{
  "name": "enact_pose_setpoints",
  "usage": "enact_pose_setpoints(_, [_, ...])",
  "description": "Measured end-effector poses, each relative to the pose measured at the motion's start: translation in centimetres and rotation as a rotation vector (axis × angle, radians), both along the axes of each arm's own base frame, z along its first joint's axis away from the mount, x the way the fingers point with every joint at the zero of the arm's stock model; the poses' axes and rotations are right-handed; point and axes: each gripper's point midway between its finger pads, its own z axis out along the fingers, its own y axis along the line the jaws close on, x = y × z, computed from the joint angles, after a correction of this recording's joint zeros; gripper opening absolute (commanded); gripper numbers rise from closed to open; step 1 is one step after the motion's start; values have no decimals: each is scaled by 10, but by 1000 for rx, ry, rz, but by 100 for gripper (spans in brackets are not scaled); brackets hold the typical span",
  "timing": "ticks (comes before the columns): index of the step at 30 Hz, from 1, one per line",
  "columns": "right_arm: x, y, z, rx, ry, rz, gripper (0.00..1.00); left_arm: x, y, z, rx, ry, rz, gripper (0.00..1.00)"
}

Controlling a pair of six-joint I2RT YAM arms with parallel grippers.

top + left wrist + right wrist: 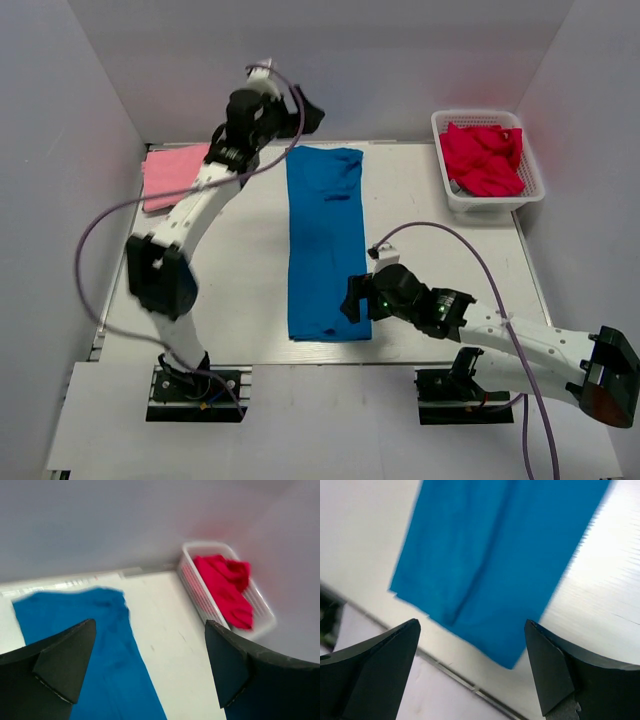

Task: Fold and stack the t-shirts
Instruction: Rotate the tshirt 90 degrees, then grab the bottom of the folded rectangular tshirt with both arms

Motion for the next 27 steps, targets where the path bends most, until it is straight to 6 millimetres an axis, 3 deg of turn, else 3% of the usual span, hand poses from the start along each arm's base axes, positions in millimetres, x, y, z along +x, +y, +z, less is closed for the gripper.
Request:
enact_pose_setpoints(3, [11,-14,-7,-28,-27,-80,90,-74,10,-2,4,16,-39,100])
enact_pose_setpoints(5, [16,-18,-6,-34,-40,-116,90,-117,16,-28,-5,72,-60,100])
enact_pose_setpoints(11, [19,-26,-9,-41,-27,-156,90,-235,22,-187,25,474,-127,100])
enact_pose_setpoints(14, [12,-30,-20,-46,16,-144,90,-287,26,-238,66,664,-148,100])
enact_pose_setpoints(16, [4,-34,-33,-66,56,-131,90,-313,27,-248,81,735,-160,100])
enact_pose_setpoints(22, [-28,-43,-65,-99,198,-66,90,-359,24,-234,64,771,-216,100])
enact_pose_setpoints(25, [-43,-46,-80,-108,267,-42,90,-387,30,-269,92,889,-228,100])
enact_pose_setpoints(27, [-45,-38,-77,-67,282,-24,90,-409,42,-298,145,1001,-206,100])
